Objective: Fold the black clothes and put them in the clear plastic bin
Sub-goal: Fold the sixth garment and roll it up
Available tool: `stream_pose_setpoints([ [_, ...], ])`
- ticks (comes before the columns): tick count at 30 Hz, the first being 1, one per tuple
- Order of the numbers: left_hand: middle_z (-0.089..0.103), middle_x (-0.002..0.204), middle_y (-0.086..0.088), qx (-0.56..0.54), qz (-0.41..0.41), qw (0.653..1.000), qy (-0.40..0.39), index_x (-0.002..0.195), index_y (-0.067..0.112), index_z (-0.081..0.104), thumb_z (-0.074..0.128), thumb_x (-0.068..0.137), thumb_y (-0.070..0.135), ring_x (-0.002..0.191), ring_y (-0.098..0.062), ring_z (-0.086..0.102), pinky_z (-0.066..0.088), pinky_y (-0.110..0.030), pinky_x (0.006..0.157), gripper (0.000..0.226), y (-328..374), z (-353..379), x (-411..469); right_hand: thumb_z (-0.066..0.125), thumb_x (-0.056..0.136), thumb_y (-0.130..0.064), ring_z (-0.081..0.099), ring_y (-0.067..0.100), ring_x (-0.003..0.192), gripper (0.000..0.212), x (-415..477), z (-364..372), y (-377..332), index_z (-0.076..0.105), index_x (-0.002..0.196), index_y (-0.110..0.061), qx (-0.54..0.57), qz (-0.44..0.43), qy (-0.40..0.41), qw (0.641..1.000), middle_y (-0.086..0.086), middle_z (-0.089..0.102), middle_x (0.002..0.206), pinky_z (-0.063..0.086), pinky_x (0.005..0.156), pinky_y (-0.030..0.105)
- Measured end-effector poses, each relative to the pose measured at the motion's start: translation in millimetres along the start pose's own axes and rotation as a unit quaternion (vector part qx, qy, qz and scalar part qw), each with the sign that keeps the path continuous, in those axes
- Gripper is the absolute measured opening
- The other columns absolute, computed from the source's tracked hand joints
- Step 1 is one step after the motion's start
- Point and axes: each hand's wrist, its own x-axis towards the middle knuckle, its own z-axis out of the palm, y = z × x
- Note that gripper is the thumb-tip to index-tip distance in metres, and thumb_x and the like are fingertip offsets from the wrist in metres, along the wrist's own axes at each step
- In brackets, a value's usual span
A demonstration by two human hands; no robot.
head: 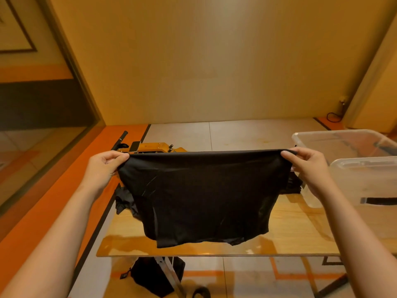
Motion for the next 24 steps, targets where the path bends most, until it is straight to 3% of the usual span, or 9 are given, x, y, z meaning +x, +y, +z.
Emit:
stream_pose_setpoints([
  [7,0.068,0.091,-0.002,-0.011,-0.003,1.000,-0.001,0.089,0.015,0.069,0.060,0.093,0.016,0.085,-0.012,0.062,0.045,-0.023,0.069,0.009,1,1,-9,0.066,0.074,-0.043,0.067,0.005,0.082,0.015,-11,-6,-5,0.075,0.080,-0.031,0.012,-0.024,0.009,1.000,-0.007,0.073,0.081,0.054,0.071,0.019],
  [9,0.069,0.090,-0.002,-0.013,-0.005,1.000,-0.005,0.089,0.015,0.069,0.061,0.092,0.017,0.085,-0.013,0.064,0.045,-0.023,0.069,0.009,-1,-1,-14,0.066,0.075,-0.041,0.067,0.002,0.078,0.009,-15,-5,-3,0.075,0.076,-0.039,0.016,-0.033,0.013,0.999,-0.010,0.073,0.078,0.052,0.065,0.013],
  [13,0.073,0.078,0.008,-0.002,-0.001,1.000,-0.018,0.090,0.016,0.070,0.060,0.092,0.018,0.076,-0.002,0.067,0.048,-0.019,0.067,0.010,-8,-2,-21,0.066,0.073,-0.044,0.066,0.005,0.083,0.013,-21,-8,6,0.075,0.079,-0.036,0.015,-0.028,0.026,0.999,-0.007,0.072,0.083,0.054,0.066,0.016],
  [18,0.071,0.081,0.005,-0.003,-0.010,0.999,-0.034,0.089,0.014,0.071,0.060,0.092,0.018,0.078,-0.009,0.064,0.047,-0.025,0.068,0.011,-19,0,-13,0.063,0.090,-0.019,0.063,0.002,0.077,0.009,-15,-3,19,0.070,0.087,-0.023,0.010,-0.011,0.032,0.999,-0.007,0.070,0.080,0.049,0.068,0.026],
  [24,0.070,0.089,-0.003,0.017,-0.030,0.998,-0.056,0.090,0.012,0.073,0.061,0.092,0.021,0.083,-0.016,0.064,0.048,-0.030,0.072,0.015,-36,16,27,0.064,0.091,-0.019,0.063,0.004,0.077,0.006,17,6,40,0.070,0.089,-0.018,-0.018,0.019,0.027,0.999,0.000,0.068,0.084,0.047,0.066,0.023],
])
